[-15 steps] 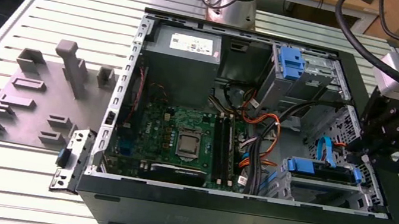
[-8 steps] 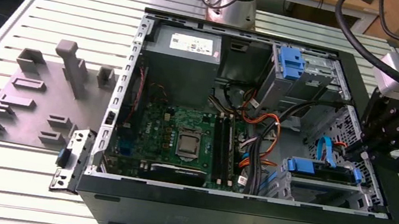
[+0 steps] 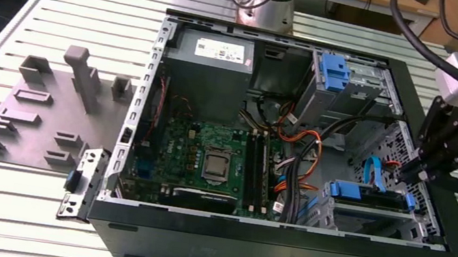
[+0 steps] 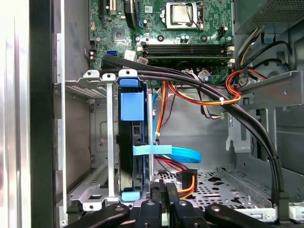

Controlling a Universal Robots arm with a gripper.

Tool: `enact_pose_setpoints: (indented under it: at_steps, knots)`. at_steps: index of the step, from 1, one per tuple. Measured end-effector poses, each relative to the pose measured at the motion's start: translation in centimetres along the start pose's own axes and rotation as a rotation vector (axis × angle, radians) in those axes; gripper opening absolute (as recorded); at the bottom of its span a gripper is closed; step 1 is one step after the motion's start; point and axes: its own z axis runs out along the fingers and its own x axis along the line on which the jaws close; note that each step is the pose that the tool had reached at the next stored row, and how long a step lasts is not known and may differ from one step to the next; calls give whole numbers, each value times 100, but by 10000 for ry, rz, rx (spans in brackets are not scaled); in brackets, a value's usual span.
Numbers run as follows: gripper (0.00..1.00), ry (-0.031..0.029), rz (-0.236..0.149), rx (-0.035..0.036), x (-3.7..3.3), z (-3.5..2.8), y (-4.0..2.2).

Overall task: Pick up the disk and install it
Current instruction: 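Insert the second disk wire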

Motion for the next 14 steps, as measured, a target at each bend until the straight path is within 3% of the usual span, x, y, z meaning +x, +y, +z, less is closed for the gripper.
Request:
enact_pose_setpoints:
  at_steps: [3, 6, 8, 11, 14]
  knots:
    - [16, -7, -2, 70, 0, -17, 20]
    - [16, 0, -4, 169, 4, -17, 80]
    - [16, 14, -5, 191, 6, -15, 111]
    - [16, 99, -2, 201, 11, -14, 144]
    - [16, 248, 15, 209, 29, -15, 147]
